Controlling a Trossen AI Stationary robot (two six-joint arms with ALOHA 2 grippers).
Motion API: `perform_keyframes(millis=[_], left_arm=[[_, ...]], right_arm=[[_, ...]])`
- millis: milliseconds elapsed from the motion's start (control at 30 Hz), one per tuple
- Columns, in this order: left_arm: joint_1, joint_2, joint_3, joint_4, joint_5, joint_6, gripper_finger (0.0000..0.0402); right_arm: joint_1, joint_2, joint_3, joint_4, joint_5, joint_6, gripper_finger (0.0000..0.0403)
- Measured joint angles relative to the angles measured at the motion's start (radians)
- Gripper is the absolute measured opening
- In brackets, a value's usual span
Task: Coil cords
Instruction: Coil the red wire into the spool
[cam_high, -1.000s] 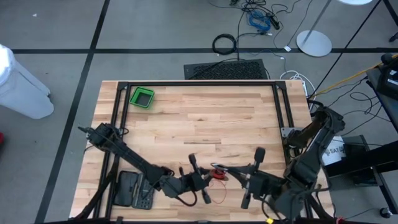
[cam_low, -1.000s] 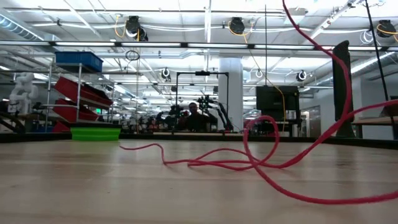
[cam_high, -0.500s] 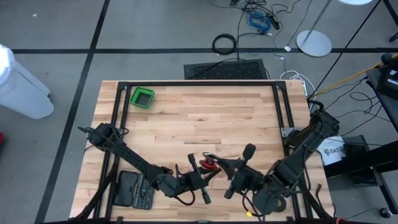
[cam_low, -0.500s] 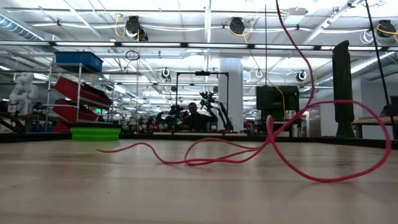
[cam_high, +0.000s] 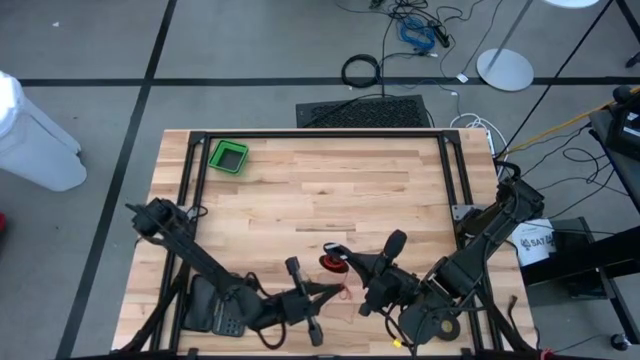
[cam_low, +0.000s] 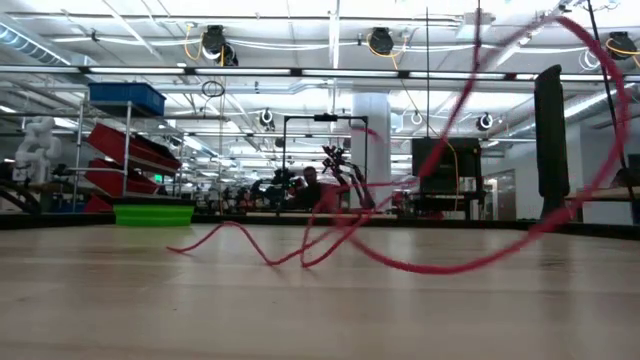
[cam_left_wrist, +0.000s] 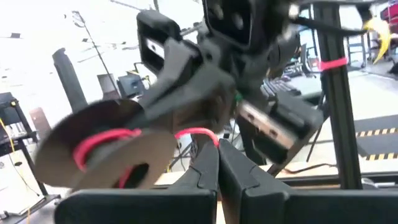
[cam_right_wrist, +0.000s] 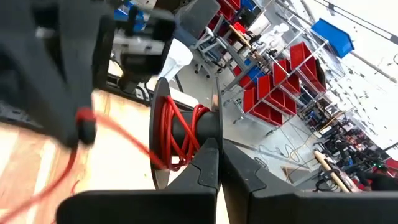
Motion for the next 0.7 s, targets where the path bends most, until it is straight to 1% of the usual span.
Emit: perform_keyframes(millis=[167, 233, 267, 533, 600, 700], left_arm=[[-0.035, -0.037, 0.0, -0.032, -0.025, 0.004, 0.0002], [-0.049, -0.046, 0.0, -0.033, -0.054, 0.037, 0.0002], [-0.056, -0.048, 0.0, -0.033, -0.073, 0.055, 0.0002], [-0.094, -0.053, 0.0, -0.034, -0.233, 0.203, 0.0001], [-0.101, -0.053, 0.0, -0.046, -0.261, 0.23, 0.0001], [-0.106, -0.053, 0.0, -0.121, -0.268, 0.207, 0.0001]], right_arm=[[0.001, 0.0, 0.0, -0.054, -0.003, -0.018, 0.0], [0.001, 0.0, 0.0, -0.086, -0.005, -0.025, 0.0], [0.001, -0.001, 0.0, -0.105, -0.023, -0.026, 0.0], [0.0, -0.01, 0.001, -0.203, -0.218, -0.024, 0.0], [0.0, -0.026, 0.002, -0.237, -0.288, 0.015, 0.0], [-0.001, -0.048, 0.002, -0.291, -0.387, 0.099, 0.0]])
